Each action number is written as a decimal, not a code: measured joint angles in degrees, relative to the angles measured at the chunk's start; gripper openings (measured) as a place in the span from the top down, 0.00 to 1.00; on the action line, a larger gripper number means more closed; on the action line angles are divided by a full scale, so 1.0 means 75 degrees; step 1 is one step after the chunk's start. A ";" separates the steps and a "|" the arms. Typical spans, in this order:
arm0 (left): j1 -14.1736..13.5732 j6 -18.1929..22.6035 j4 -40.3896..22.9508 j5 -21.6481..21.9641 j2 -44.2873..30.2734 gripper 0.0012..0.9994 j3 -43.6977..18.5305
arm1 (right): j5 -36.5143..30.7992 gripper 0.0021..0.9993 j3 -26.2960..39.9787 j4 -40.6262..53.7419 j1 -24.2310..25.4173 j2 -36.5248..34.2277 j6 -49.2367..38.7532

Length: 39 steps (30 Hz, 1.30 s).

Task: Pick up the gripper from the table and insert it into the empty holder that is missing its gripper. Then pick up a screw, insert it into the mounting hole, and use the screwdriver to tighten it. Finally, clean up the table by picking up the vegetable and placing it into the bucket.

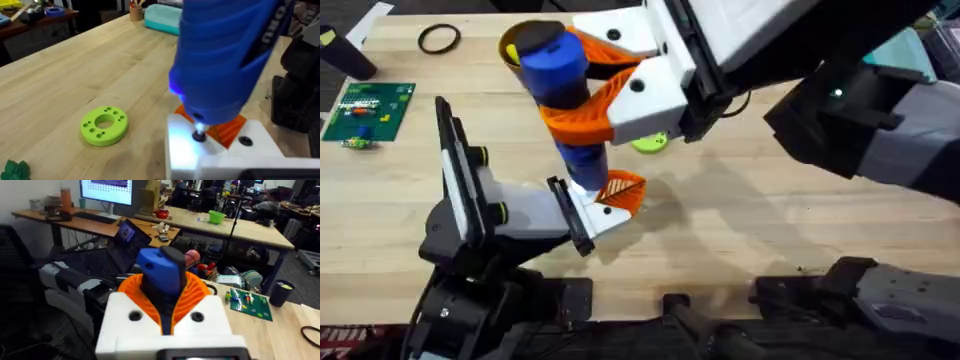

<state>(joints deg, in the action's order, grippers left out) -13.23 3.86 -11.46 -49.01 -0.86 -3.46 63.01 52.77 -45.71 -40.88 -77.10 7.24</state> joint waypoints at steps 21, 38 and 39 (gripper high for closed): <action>0.0006 0.0055 0.0107 -0.0017 0.0026 0.99 -0.0003 | 0.0235 0.94 -0.0015 -0.1032 0.0010 -0.0156 0.0733; 0.0006 0.0055 0.0029 -0.0085 0.0023 0.99 0.0009 | 0.1588 0.94 0.2375 -0.1449 0.0499 -0.0207 0.2003; 0.0006 0.0058 0.0029 -0.0085 0.0023 0.99 0.0009 | 0.1671 0.94 0.2396 -0.1449 0.0542 -0.0169 0.2018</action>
<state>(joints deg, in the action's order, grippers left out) -13.19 4.29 -11.25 -49.65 -0.69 -3.40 75.54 70.74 -56.58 -36.82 -78.36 22.37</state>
